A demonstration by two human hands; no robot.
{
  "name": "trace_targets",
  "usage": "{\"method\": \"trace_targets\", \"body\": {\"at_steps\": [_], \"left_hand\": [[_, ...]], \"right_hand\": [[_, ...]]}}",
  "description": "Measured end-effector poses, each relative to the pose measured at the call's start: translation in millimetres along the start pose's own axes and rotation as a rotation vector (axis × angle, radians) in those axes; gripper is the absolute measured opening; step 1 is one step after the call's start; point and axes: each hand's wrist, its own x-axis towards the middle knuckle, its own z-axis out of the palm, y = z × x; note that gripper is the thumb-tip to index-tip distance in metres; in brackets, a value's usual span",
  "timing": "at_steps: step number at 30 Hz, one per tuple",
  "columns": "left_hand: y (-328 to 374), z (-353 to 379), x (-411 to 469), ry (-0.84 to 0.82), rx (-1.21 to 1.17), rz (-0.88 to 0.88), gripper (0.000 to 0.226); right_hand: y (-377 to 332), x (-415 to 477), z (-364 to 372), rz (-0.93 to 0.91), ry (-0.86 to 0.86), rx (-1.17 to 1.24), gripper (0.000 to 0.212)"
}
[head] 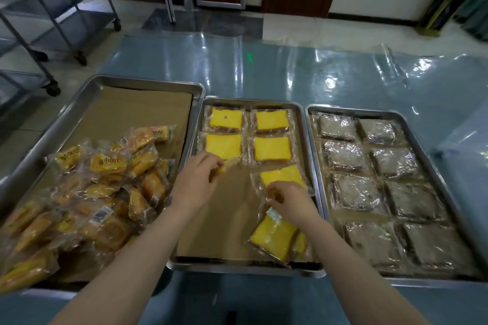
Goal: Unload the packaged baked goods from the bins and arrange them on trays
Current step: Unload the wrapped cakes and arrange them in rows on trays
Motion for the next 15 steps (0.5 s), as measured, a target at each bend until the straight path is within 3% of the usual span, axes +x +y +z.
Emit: {"method": "trace_targets", "body": {"at_steps": [3, 5, 7, 11, 15], "left_hand": [[1.1, 13.4, -7.2, 0.023, 0.121, 0.197, 0.032], [0.8, 25.9, -13.4, -0.028, 0.169, 0.238, 0.034], [-3.1, 41.0, -21.4, -0.123, 0.251, 0.218, 0.04], [-13.1, 64.7, -36.7, -0.425, 0.391, 0.043, 0.059], [-27.1, 81.9, -38.0, -0.513, 0.422, 0.029, 0.07]], "right_hand": [[9.3, -4.2, 7.6, -0.047, -0.001, 0.054, 0.022], [16.2, -4.6, 10.6, -0.057, 0.008, -0.066, 0.031], [20.6, -6.2, 12.4, -0.022, -0.031, -0.212, 0.041], [24.1, -6.2, 14.3, 0.019, -0.155, -0.265, 0.046], [19.3, -1.5, 11.4, 0.035, -0.227, -0.328, 0.048]]}}
